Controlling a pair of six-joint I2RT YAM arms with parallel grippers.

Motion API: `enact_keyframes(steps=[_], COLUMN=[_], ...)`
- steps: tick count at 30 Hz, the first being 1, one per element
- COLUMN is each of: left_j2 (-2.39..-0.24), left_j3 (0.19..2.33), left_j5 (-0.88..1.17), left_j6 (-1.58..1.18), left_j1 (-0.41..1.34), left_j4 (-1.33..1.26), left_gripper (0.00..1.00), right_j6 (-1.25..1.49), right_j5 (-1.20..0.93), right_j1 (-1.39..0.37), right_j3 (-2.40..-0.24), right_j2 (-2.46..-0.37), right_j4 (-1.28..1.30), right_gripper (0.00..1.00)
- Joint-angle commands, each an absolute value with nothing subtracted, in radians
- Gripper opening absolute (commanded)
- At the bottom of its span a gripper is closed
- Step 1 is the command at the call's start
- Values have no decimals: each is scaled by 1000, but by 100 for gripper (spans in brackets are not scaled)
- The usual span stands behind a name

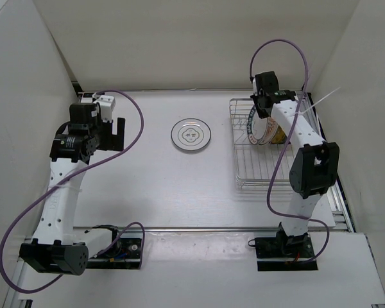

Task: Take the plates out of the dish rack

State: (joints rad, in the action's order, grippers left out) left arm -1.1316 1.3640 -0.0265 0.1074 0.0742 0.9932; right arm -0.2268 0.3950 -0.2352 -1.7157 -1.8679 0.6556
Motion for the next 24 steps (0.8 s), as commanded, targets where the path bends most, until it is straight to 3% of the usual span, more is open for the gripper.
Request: enact_keyframes(steps=[1, 6, 24], left_j2=[-1114, -1123, -1155], left_j3=[1336, 1327, 1358], left_j5=[-37, -37, 3], left_j6=[103, 103, 72], left_j1=[77, 77, 77], left_j4=[960, 948, 920], left_gripper=[100, 100, 100], right_j6=[-207, -198, -297], right_j5=[494, 619, 851], right_j1=[-270, -310, -348], right_j3=[-1769, -1778, -1942], right_j2=[-1879, -1890, -1775], right_j4=[675, 693, 746], right_gripper=[11, 0, 0])
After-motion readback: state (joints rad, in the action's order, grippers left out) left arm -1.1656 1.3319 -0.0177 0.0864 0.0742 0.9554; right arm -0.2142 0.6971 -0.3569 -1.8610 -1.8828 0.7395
